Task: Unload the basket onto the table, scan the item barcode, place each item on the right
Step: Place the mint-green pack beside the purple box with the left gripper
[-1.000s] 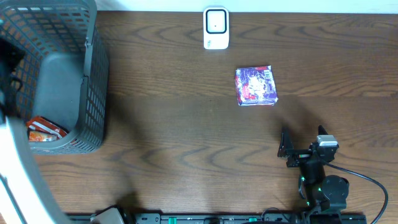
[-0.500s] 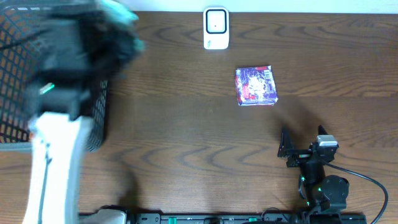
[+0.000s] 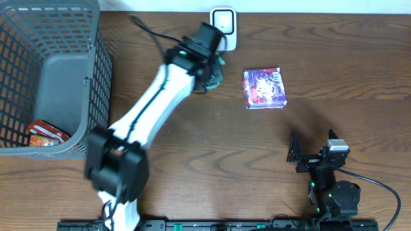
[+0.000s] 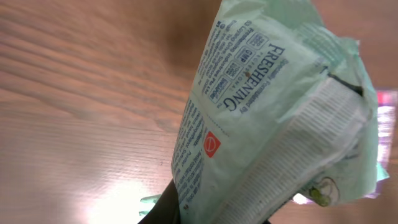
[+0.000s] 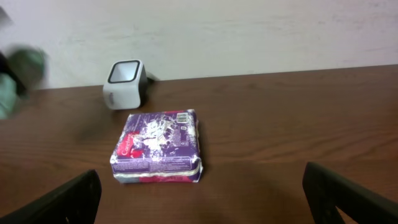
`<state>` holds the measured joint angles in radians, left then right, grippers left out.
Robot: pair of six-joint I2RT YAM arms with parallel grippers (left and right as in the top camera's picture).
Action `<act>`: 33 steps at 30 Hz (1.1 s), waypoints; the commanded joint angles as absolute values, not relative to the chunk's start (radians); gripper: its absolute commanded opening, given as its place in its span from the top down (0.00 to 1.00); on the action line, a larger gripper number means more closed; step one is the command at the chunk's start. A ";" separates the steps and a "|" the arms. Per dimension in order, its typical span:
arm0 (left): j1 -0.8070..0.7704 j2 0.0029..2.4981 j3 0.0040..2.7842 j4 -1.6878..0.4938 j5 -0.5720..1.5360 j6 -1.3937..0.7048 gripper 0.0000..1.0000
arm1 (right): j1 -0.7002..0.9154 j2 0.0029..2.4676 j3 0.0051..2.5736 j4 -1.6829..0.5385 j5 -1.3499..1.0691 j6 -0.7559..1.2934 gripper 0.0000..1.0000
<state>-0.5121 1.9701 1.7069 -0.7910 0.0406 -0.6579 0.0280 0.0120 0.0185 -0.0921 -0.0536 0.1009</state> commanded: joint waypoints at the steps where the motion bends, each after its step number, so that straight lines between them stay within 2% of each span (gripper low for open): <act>1: -0.531 2.026 1.705 -0.763 0.012 -0.675 0.83 | 0.027 0.007 0.015 -0.093 -0.059 0.092 0.01; 6: -0.569 2.067 1.705 -0.723 0.041 -0.673 0.70 | 0.027 0.007 0.015 -0.093 -0.059 0.092 0.01; 10: -0.580 2.048 1.716 -0.700 0.052 -0.646 0.38 | 0.027 0.007 0.015 -0.093 -0.059 0.092 0.01; 16: -0.543 1.922 1.760 -0.698 0.062 -0.474 0.35 | 0.027 0.007 0.015 -0.093 -0.059 0.092 0.01; 20: -0.445 1.752 1.760 -0.698 -0.055 -0.437 0.35 | 0.027 0.007 0.015 -0.093 -0.059 0.092 0.01; 26: -0.147 1.531 1.760 -0.714 -0.339 -0.253 0.34 | 0.027 0.007 0.015 -0.093 -0.059 0.092 0.01; 30: 0.101 1.489 1.760 -0.843 -0.361 -0.175 0.34 | 0.027 0.007 0.015 -0.093 -0.059 0.092 0.01; 33: 0.258 1.510 1.732 -0.944 -0.360 -0.220 0.34 | 0.027 0.007 0.015 -0.093 -0.059 0.092 0.01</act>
<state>0.1558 1.4586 1.7710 -0.8963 -0.3145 -0.2466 0.0280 0.0120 0.0185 -0.0917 -0.0536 0.1009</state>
